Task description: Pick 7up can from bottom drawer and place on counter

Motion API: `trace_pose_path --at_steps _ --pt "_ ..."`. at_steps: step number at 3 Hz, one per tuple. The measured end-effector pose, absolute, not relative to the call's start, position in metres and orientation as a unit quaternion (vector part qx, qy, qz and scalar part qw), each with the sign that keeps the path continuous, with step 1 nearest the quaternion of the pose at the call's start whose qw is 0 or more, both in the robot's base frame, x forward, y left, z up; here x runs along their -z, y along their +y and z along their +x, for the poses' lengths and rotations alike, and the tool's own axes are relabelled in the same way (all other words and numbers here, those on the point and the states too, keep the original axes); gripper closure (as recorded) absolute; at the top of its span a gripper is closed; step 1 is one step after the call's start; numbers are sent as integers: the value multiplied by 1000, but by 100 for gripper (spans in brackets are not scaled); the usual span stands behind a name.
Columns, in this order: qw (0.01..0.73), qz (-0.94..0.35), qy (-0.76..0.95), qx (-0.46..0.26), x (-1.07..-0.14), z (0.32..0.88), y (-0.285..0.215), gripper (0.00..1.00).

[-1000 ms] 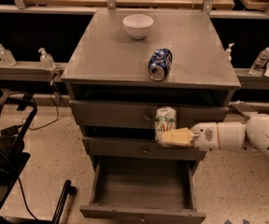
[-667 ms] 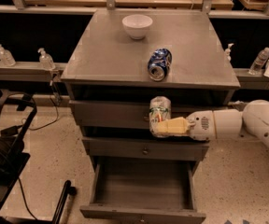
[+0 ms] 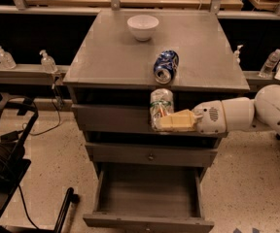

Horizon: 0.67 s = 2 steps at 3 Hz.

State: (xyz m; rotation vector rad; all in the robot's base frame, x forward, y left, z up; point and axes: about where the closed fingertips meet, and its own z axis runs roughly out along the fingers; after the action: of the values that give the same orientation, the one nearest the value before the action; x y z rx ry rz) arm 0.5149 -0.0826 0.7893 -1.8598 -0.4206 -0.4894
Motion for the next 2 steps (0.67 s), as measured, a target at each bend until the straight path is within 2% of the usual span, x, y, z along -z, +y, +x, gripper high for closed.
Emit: trace_pose_path --at_steps 2 --pt "531 -804 -180 198 -827 512 -88 100"
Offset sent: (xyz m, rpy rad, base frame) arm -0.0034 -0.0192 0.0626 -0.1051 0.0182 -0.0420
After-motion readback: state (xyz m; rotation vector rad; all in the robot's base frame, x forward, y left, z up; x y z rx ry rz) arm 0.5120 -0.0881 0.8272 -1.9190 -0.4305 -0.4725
